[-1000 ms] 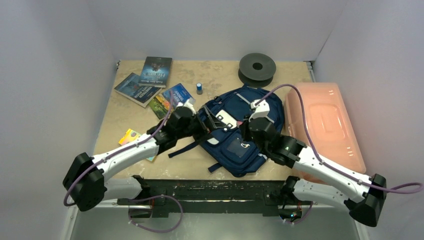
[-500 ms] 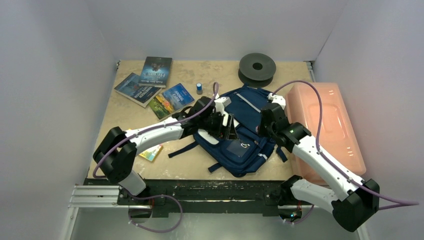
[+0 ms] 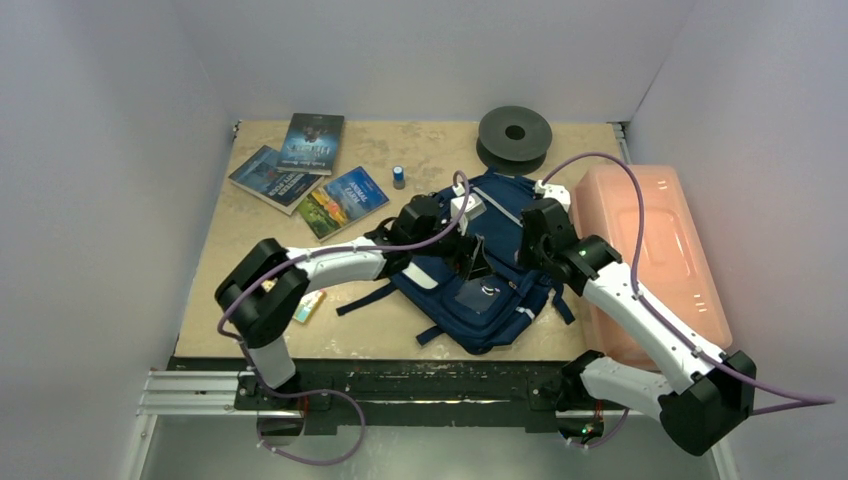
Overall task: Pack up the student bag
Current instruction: Place the stationery in the student bag.
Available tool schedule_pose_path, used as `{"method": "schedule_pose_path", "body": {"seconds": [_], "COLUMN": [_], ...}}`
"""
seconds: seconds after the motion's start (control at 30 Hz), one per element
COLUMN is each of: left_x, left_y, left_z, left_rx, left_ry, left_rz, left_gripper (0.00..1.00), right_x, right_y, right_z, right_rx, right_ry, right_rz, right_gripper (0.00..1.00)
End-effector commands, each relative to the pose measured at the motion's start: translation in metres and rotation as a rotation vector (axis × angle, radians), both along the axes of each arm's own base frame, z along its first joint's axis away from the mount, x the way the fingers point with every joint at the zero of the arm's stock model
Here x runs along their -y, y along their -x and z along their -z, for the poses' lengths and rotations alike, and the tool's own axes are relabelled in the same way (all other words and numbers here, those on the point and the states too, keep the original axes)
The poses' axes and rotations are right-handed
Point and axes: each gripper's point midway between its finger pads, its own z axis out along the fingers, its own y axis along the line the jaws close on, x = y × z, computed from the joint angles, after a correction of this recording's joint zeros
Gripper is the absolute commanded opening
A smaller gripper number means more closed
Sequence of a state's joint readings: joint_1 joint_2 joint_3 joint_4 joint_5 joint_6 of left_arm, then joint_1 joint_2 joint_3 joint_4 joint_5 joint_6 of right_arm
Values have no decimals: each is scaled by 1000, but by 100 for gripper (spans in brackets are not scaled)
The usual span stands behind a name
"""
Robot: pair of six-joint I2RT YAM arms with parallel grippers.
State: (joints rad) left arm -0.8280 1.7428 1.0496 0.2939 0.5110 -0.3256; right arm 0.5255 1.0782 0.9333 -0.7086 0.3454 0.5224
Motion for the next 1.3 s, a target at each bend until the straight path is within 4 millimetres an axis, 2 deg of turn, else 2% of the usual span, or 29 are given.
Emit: {"method": "schedule_pose_path", "body": {"seconds": [0.0, 0.17, 0.37, 0.47, 0.6, 0.7, 0.83, 0.93, 1.1, 1.2, 1.27], "left_x": [35, 45, 38, 30, 26, 29, 32, 25, -11, -25, -34], "left_y": [0, -4, 19, 27, 22, 18, 11, 5, 9, 19, 25], "left_z": [-26, -11, 14, 24, 38, 36, 34, 36, 30, 28, 35], "left_rx": [-18, -45, -133, -139, -125, -98, -68, -136, -221, -281, -345], "left_ry": [145, 101, -17, -44, -89, -54, -26, -42, 24, 7, -42], "left_rz": [105, 147, 299, 326, 301, 289, 256, 223, 118, 75, 35], "left_gripper": [77, 77, 74, 73, 75, 76, 78, 75, 73, 74, 75], "right_x": [5, 2, -19, -21, -18, -17, -15, -30, -49, -46, -50], "right_y": [-2, -3, 0, -2, -5, -6, -4, -4, -1, -3, -2], "right_z": [-19, -21, -15, -12, -14, -17, -9, -2, 18, 31, 38], "right_rx": [41, 52, 5, -14, -19, -3, -24, -52, -172, -229, -269], "right_ry": [-3, -15, -49, -39, -37, -59, -60, -101, -155, -115, -123], "right_rz": [9, -20, -152, -169, -154, -144, -149, -239, -311, -290, -301], "right_gripper": [0, 0, 0, 0, 0, 0, 1, 2, 1, 1, 1]}}
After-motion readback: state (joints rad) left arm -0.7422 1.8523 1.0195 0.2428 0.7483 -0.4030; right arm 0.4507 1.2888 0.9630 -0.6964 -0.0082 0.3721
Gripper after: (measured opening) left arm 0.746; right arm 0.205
